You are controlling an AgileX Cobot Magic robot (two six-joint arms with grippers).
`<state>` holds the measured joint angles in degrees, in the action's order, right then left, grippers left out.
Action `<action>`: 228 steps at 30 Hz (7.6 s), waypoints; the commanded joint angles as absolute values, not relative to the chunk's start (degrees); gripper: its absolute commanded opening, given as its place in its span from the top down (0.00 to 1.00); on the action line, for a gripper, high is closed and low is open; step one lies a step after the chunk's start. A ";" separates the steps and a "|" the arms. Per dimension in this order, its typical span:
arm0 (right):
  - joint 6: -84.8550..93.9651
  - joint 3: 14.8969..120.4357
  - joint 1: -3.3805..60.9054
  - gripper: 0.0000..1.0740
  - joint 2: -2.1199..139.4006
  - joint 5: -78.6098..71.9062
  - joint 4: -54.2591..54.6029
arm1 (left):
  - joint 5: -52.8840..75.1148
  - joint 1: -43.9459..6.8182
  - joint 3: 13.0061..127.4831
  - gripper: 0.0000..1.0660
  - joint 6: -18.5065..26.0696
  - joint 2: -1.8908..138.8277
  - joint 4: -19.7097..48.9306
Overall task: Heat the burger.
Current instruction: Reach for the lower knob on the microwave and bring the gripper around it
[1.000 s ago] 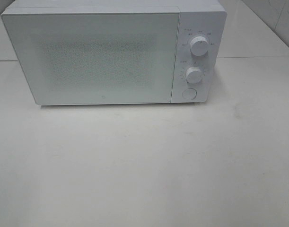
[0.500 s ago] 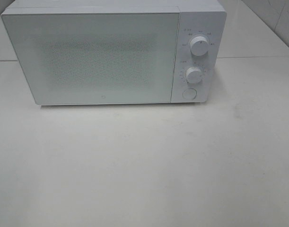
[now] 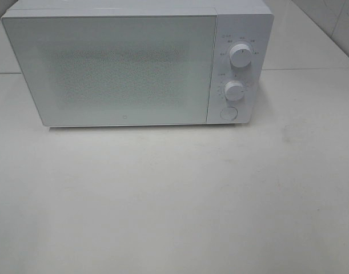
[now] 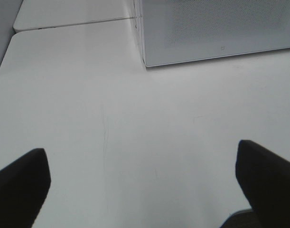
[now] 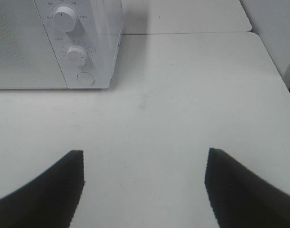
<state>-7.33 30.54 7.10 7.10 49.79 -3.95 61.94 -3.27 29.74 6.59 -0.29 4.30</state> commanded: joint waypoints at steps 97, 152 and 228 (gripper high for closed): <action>20.80 25.50 46.01 0.29 98.32 -80.10 54.77 | 61.31 -3.21 29.56 0.06 6.30 -1.26 4.81; 21.26 49.73 38.90 0.34 119.23 -79.58 56.61 | 61.31 -3.21 29.56 0.06 6.30 -1.20 4.87; -25.10 49.73 38.90 1.00 119.23 -77.41 40.45 | 61.31 -3.21 29.56 0.06 6.30 -1.20 4.87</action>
